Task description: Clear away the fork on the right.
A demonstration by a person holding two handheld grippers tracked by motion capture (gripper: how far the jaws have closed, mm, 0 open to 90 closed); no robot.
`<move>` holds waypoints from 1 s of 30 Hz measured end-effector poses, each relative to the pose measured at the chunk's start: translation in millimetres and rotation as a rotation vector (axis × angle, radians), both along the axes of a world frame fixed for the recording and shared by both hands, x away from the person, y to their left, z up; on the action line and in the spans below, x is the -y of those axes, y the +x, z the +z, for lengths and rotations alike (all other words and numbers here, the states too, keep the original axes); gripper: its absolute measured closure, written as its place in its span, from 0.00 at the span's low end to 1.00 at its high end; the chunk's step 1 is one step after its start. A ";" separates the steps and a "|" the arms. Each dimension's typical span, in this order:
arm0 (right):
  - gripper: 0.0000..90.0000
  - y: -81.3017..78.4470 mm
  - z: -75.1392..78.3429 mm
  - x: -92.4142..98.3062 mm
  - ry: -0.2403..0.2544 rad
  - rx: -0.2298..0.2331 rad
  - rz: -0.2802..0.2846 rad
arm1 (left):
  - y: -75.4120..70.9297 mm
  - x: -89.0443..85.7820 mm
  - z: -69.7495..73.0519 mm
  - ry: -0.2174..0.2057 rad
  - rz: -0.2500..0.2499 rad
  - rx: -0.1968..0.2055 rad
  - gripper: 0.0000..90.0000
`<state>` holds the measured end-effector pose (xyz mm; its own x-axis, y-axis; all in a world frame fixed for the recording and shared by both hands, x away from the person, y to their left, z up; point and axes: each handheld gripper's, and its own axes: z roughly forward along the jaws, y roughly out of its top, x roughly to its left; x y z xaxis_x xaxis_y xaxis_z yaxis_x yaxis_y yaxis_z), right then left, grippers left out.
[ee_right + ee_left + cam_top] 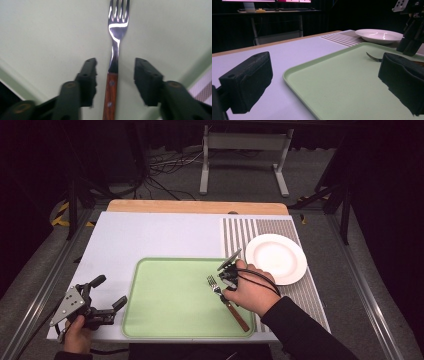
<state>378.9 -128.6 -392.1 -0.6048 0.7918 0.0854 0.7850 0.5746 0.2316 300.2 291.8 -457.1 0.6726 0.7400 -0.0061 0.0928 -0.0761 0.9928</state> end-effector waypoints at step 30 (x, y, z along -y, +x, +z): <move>1.00 1.4 -24.9 -11.8 0.104 0.290 0.348 | -0.1 0.3 0.0 -0.001 -0.003 0.006 0.00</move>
